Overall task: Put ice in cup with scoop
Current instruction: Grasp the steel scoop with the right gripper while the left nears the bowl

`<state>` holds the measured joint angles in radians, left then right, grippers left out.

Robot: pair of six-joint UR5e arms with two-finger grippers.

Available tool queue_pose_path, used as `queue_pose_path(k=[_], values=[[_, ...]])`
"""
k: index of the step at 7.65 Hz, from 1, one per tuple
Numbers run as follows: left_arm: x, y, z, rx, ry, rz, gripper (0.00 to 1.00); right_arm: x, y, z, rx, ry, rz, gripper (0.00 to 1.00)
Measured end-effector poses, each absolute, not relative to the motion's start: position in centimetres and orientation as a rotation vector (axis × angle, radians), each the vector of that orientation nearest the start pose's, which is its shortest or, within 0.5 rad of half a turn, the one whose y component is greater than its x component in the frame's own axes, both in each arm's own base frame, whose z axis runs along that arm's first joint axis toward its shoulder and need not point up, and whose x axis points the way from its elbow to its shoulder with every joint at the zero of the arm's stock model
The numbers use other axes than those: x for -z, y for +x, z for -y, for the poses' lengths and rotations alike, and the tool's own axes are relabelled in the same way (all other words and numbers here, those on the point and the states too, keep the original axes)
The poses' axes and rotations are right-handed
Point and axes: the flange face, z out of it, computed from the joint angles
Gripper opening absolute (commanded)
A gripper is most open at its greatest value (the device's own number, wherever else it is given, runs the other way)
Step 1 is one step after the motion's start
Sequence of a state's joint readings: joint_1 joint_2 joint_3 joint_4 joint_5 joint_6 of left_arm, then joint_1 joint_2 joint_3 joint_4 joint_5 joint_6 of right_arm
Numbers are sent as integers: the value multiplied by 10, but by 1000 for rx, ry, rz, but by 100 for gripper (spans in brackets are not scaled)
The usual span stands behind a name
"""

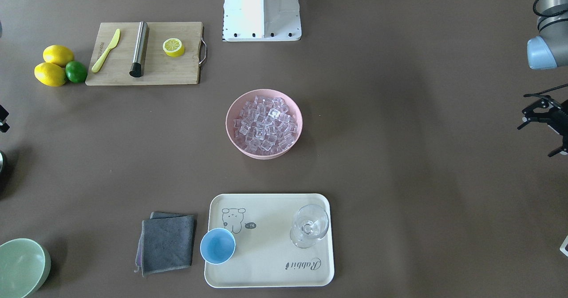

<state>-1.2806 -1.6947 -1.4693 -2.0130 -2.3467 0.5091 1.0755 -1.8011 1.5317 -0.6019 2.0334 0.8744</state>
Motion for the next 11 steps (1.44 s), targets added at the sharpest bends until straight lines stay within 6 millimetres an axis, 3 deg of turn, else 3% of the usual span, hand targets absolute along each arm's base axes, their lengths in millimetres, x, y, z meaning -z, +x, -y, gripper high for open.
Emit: queue_pose_path(k=[1, 2, 5, 7, 8, 9, 11], values=[[-577, 132, 564, -987, 581, -749, 99, -689, -123, 405, -190, 250, 782, 52], [-560, 152, 571, -1023, 606, -757, 99, -692, -127, 403, -186, 245, 782, 1], [-508, 205, 579, -1089, 672, -802, 99, -695, -131, 398, -176, 239, 788, 0], [-471, 253, 570, -1186, 772, -856, 99, -691, -132, 398, -134, 248, 794, 0], [-452, 276, 565, -1231, 811, -877, 99, -678, -135, 398, -83, 249, 821, 0], [-437, 294, 560, -1266, 834, -893, 99, -652, -139, 402, -27, 260, 844, 0], [-404, 322, 544, -1329, 891, -919, 99, -564, -146, 413, 143, 311, 830, 0]])
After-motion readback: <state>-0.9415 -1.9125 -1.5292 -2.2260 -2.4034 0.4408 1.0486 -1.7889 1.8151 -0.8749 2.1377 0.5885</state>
